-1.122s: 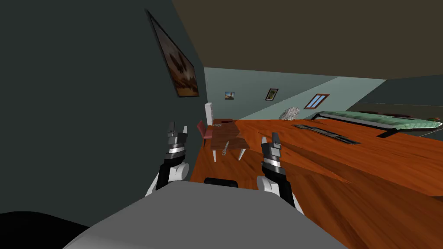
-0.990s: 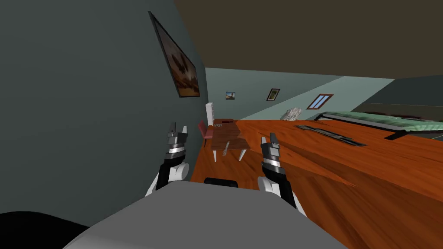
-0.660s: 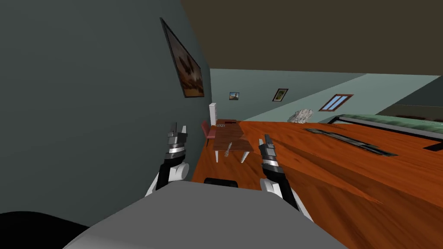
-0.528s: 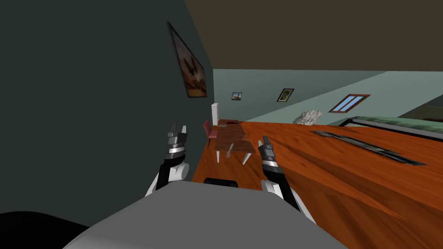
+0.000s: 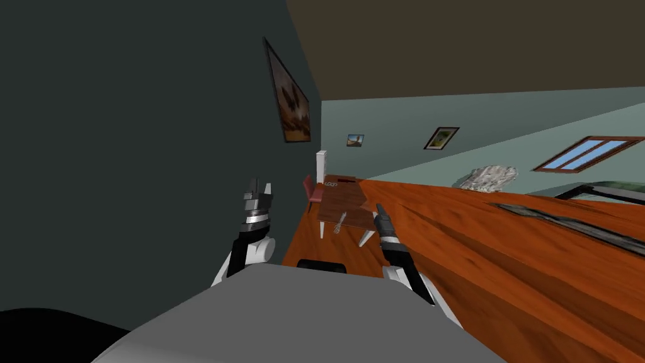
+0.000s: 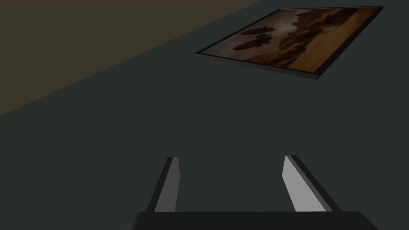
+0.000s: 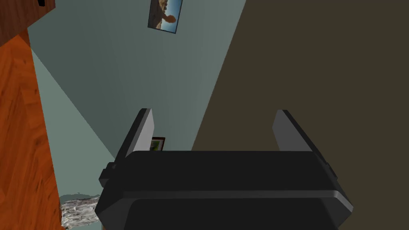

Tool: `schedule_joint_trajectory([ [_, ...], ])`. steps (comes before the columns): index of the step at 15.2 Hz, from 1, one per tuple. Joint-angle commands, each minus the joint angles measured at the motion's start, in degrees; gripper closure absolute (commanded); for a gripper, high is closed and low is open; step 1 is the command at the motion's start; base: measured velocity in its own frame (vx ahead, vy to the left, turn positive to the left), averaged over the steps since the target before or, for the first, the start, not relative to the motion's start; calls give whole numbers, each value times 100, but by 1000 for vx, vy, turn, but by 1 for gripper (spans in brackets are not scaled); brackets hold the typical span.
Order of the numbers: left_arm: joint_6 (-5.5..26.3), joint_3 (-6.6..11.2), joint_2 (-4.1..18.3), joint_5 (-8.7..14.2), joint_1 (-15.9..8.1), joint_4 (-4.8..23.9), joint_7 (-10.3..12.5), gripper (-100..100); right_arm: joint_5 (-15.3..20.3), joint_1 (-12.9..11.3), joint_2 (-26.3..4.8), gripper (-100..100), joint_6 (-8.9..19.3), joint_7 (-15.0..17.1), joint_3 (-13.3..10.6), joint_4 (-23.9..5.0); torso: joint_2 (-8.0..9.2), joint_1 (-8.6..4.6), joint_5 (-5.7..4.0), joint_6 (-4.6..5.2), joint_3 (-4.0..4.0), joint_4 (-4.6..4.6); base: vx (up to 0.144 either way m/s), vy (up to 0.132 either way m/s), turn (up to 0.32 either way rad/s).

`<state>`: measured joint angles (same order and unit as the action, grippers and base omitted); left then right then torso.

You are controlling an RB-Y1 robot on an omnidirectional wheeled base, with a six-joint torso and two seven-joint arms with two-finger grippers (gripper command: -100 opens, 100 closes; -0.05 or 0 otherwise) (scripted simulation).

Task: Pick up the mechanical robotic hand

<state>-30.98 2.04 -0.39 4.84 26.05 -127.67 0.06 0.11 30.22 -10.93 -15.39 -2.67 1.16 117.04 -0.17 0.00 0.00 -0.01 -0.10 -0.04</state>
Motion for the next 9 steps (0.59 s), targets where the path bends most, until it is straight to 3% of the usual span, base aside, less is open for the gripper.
schedule_joint_trajectory([
  [1,0,0,0,0,0,0,0,0,66,-72,-123,-100,232,120,34,-285,0,0,0,0,0,0,31,0,267],
  [4,0,-1,0,0,-1,0,0,0,138,-86,-200,-100,459,219,43,-486,-5,-1,0,-8,-2,0,45,-9,354],
  [5,0,0,0,0,0,0,0,0,138,-86,-200,-100,459,219,43,-486,-7,-3,-1,-3,-4,-1,39,-20,31],
  [6,0,0,0,0,1,0,0,0,213,-101,-266,-100,649,323,53,-697,-5,-3,-1,1,-3,-1,48,-8,197],
  [9,0,-1,0,0,-1,0,0,0,292,-117,-323,-100,946,432,62,-917,-12,0,-1,-7,-6,-2,56,-10,357],
])
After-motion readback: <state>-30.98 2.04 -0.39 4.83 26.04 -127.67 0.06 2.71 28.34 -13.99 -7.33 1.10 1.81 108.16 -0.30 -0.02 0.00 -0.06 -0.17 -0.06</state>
